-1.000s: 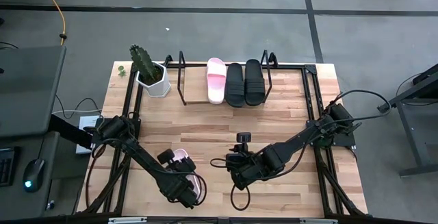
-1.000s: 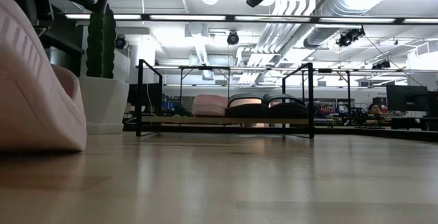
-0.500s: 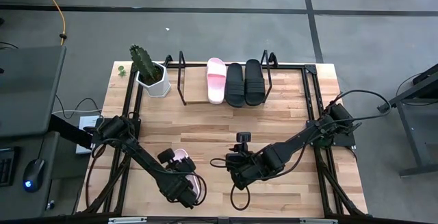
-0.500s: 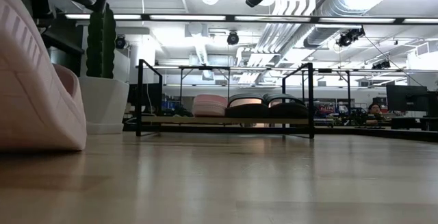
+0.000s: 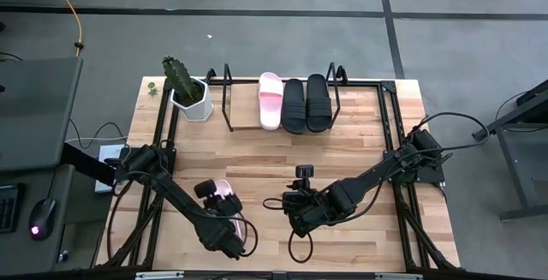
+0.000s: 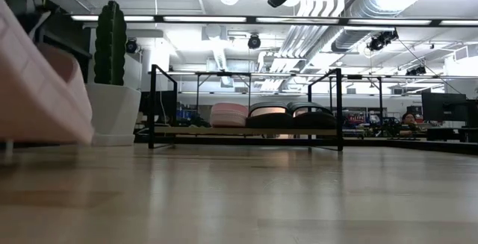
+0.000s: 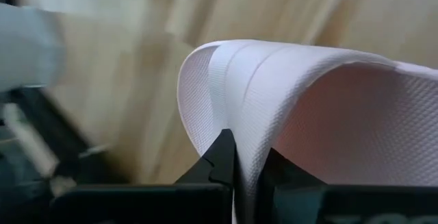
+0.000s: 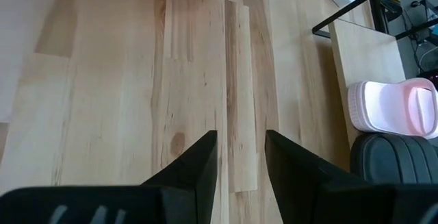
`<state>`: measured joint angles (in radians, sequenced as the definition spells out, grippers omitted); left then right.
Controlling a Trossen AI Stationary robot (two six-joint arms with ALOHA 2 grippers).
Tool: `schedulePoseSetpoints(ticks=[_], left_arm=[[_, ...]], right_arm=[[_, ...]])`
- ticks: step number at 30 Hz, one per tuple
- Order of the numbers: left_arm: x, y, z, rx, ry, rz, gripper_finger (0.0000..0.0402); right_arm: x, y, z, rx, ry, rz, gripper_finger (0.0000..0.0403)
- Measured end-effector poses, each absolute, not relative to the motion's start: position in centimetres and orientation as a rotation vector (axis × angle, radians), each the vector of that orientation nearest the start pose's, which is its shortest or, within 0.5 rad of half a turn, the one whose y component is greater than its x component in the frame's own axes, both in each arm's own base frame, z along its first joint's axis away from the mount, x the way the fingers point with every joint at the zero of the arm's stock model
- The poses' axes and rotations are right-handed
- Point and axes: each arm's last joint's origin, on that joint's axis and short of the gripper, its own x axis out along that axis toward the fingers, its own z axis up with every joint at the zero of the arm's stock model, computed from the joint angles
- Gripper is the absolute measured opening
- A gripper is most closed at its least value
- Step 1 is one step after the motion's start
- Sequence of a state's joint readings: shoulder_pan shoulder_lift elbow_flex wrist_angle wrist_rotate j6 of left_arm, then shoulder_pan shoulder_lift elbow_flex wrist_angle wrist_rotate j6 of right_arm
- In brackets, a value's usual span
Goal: Pick and place slides into the shelf
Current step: Put the pink slides on the shelf
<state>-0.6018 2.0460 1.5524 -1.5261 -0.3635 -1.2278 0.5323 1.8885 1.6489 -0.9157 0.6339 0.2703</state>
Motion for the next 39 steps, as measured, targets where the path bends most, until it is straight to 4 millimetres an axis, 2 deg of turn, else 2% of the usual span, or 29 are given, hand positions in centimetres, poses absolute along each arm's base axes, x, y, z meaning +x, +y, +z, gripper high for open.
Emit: schedulePoseSetpoints(ticks=[8,16,25,32,39], left_arm=[[29.9,-18.9,21.3,0.123,1.385,0.802,0.0003],[31.4,-18.1,22.9,0.191,1.317,0.755,0.0003],[32.8,-15.2,23.3,0.27,1.328,0.763,0.0002],[33.8,-12.8,23.7,0.322,1.314,0.797,0.0002],[33.9,-10.7,25.0,0.335,1.31,0.807,0.0002]], right_arm=[[34.6,18.4,27.1,-0.382,0.936,-0.207,0.0114],[34.6,18.4,27.1,-0.411,0.943,-0.189,0.0114],[34.5,17.9,27.0,-0.523,0.971,-0.192,0.0114],[34.1,16.3,26.7,-0.522,1.058,-0.286,0.0114],[33.4,14.6,26.5,-0.495,1.144,-0.41,0.0114]])
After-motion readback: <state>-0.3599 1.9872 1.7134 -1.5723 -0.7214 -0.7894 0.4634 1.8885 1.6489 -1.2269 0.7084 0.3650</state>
